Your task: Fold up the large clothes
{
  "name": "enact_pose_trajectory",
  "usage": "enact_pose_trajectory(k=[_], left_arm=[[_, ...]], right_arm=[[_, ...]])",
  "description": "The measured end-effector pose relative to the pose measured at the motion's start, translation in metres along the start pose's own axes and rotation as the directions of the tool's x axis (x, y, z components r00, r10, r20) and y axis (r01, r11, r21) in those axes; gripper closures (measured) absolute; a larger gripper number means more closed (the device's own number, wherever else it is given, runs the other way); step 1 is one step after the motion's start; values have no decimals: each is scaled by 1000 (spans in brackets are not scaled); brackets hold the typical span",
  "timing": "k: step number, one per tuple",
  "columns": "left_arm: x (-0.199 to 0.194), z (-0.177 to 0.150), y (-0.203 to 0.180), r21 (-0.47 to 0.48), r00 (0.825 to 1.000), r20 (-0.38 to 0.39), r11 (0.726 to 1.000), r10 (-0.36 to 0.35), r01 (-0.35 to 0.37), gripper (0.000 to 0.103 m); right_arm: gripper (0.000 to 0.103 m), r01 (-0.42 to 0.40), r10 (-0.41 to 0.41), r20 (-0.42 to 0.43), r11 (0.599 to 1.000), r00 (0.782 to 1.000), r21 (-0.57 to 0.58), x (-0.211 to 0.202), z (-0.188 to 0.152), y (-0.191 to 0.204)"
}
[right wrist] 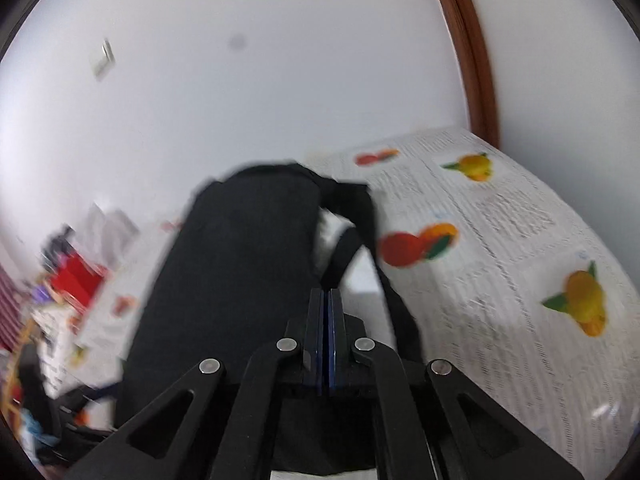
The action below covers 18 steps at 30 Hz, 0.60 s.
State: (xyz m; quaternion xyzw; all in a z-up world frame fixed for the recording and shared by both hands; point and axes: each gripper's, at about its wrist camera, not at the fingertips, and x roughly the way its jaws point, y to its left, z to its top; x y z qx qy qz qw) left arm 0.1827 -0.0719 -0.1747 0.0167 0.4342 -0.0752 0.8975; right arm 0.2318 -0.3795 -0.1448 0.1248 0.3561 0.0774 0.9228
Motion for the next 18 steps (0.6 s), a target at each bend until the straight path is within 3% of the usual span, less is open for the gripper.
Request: enact_pose_trajectory(k=[6,13,15,18], left_arm=[[-1,0,2,-5,1000,-3,1000,1,-1,23],[-9,1,10,-36,998,-32,998,-50,49,28],[-13,-2,13,-41,997,-29,997,-72,71,29],[-20,-7,14,-33,995,-17,994,-101,100,36]], right_arm=[[101,117,-118,-15,991,993,-67,-15,-12,-3],[95,161,-164,-24,981,986,-107,-58,-25,-18],[78,171,-176,-39,978,984,-119,-69,-33,-22],[64,174,-185,-76,976,980,-134,-71,-46,-26]])
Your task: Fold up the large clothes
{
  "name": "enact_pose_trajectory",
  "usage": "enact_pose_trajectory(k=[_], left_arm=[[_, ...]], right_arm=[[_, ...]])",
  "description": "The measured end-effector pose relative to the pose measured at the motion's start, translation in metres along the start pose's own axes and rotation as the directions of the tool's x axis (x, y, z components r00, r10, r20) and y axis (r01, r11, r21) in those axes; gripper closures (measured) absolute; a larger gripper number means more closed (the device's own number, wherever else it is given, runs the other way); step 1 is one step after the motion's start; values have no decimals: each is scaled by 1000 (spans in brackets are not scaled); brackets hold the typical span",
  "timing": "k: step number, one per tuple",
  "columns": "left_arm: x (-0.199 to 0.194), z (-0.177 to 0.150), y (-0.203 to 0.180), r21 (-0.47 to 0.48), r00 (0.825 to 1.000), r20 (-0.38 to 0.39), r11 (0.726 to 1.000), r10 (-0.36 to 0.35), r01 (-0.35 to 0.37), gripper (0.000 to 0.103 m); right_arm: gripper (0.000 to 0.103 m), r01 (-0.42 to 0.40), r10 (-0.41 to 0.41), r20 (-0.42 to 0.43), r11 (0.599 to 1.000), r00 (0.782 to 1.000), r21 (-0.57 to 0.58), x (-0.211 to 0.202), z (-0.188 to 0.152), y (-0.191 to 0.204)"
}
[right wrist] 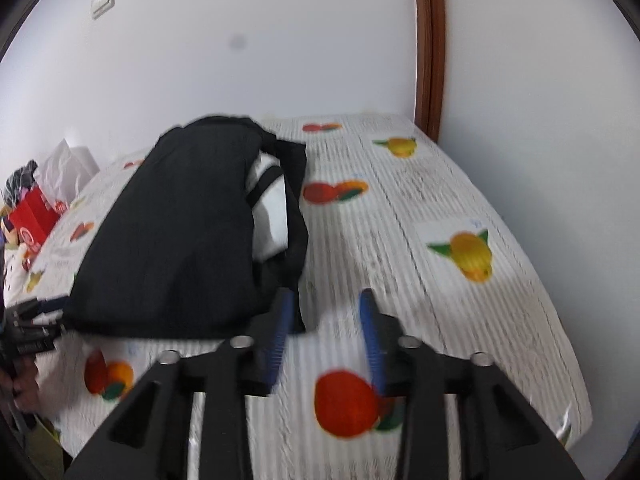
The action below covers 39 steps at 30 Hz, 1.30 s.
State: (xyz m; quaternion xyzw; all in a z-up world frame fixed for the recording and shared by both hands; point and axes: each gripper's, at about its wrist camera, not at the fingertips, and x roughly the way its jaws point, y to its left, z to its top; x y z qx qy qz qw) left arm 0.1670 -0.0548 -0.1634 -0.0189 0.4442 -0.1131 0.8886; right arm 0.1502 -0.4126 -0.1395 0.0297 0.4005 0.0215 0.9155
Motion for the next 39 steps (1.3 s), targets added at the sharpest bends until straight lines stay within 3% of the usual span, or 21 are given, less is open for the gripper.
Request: enact_pose_trajectory(k=[8,13,16,17,18,21,32,37,39], left_arm=[[-10,-7,0,-5,994,11,994,-106,106,64],[-3,-5,-3,-15,993,2,993,-119,119,71],[1,-3,1,-36,994,-2,993,-113,113,82],[1,-2,4,-47,993,-5,992,-116,115,84],[1,-1,7,-60,992,-5,990,-129,129,84],[1,-1,19,-95,991,12,986,-134,134,86],[-11,-2,71,-132,999,11,990,-39,41,87],[-12,-2,73,-129,999,0,991,-34,33,86],[-12,-2,73,-119,1000,0,993,-28,27,84]], right_arm=[[64,-32,31,-62,999,998,-14,34,-14,14],[64,-40,41,-78,999,996,22,57,-8,16],[70,-59,63,-87,997,994,40,64,-5,19],[77,-63,65,-90,998,994,31,66,-5,23],[84,-63,65,-90,998,994,23,67,-4,26],[91,-51,50,-81,999,995,-3,70,-3,39],[93,-146,142,-94,988,985,-43,85,9,96],[83,-145,141,-103,989,985,-35,77,9,101],[73,-126,121,-99,991,988,-50,61,5,96]])
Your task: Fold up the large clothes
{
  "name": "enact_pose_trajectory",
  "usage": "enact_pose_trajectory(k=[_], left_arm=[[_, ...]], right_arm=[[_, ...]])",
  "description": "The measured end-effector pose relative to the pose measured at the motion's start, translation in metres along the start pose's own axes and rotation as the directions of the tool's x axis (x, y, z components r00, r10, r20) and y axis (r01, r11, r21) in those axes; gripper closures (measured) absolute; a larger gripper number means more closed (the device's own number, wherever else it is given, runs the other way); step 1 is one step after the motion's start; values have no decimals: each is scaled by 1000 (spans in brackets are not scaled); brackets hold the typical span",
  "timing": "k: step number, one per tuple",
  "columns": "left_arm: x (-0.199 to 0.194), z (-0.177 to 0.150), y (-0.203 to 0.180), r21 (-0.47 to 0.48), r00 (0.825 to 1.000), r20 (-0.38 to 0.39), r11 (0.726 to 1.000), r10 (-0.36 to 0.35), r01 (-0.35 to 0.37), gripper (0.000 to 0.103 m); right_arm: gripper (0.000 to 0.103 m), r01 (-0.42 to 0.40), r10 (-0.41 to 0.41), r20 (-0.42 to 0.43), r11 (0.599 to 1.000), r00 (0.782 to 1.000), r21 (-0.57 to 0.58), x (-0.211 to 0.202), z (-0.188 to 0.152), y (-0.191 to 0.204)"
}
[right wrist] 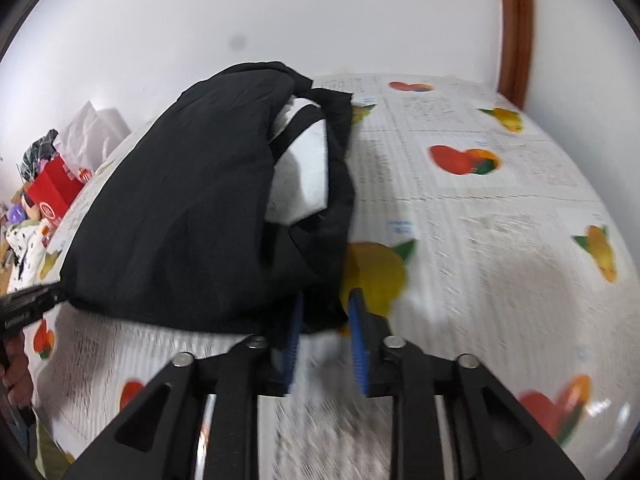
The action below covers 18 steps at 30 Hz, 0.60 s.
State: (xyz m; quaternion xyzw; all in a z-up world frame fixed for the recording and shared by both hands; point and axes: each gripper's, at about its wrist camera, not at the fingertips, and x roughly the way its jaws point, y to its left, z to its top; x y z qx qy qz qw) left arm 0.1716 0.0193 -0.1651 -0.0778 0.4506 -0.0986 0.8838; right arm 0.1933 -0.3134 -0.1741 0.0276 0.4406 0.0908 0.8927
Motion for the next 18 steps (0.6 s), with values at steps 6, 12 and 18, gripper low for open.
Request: enact_pose_trajectory(k=[6,12,18], left_arm=[[2,-2,0,1,1000,2,1000,-21,21,80],[6,0,-5,29,1000,-13,999,-28,28,68],[11,1,-14,81,1000,1,996,21,-21,68]], right_arm=[[63,15,-6,89,995,996,-95,-49,0,9],[63,-93,110,172,990,979,-102,-44,28,36],[67,-105,100,111,994,989,39,19,68,38]])
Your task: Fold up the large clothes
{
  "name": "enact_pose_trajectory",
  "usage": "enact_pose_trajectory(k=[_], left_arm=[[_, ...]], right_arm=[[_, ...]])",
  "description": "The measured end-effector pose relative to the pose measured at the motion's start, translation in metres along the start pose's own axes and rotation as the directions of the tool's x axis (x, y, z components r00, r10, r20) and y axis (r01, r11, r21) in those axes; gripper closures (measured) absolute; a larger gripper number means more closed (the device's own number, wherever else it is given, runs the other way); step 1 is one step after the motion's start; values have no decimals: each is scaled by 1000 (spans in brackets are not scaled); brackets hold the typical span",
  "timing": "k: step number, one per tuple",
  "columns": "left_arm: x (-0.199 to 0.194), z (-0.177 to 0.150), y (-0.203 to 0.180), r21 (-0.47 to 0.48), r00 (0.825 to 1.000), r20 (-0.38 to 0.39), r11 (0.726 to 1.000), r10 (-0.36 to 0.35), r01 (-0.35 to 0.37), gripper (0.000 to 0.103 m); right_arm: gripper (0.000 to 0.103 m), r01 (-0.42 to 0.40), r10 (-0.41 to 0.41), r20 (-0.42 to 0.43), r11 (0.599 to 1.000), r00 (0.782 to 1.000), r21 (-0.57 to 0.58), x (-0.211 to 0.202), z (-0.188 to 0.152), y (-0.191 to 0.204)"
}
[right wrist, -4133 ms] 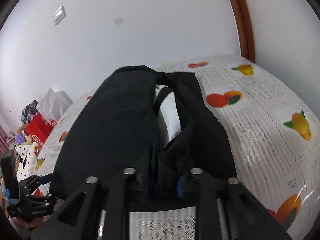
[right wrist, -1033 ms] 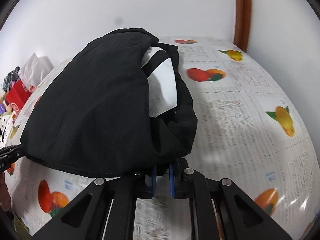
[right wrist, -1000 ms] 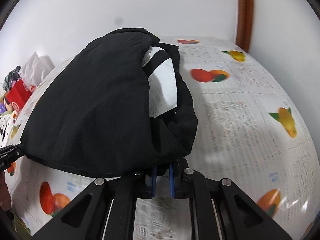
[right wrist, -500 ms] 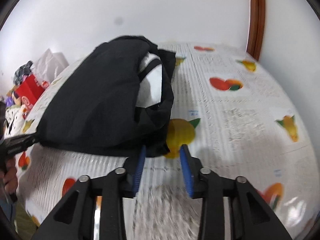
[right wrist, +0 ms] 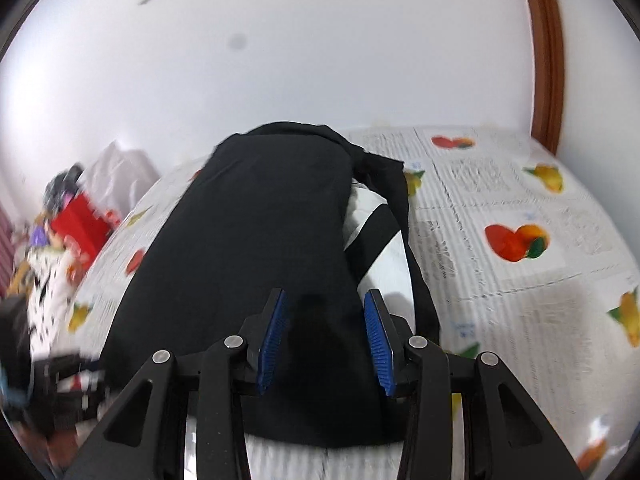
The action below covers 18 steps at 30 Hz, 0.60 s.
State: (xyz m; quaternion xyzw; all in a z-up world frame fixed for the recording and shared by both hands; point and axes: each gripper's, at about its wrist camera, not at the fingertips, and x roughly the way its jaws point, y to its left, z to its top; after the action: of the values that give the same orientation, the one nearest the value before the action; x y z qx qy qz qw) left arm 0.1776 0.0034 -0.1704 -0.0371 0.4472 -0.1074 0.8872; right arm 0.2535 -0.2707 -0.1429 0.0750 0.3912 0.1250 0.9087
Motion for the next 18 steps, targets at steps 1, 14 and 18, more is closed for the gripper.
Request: enact_pose_trajectory(k=[1,14,18], left_arm=[[0,0,-2,11,1000,2,1000,9,-9,68],[1,-1,3,-2,1000,14,1000,-1,1,71],[1,-2,2,-11,1000,18,1000,4,-4,71]], right_arm=[[75,5,-5,-11,1000,1000,10,6,2,-1],[98,-12,8,84,999,996,40,-22,-18,-20],[78,-13,11,52,999,999,35,-35,-29,-25]])
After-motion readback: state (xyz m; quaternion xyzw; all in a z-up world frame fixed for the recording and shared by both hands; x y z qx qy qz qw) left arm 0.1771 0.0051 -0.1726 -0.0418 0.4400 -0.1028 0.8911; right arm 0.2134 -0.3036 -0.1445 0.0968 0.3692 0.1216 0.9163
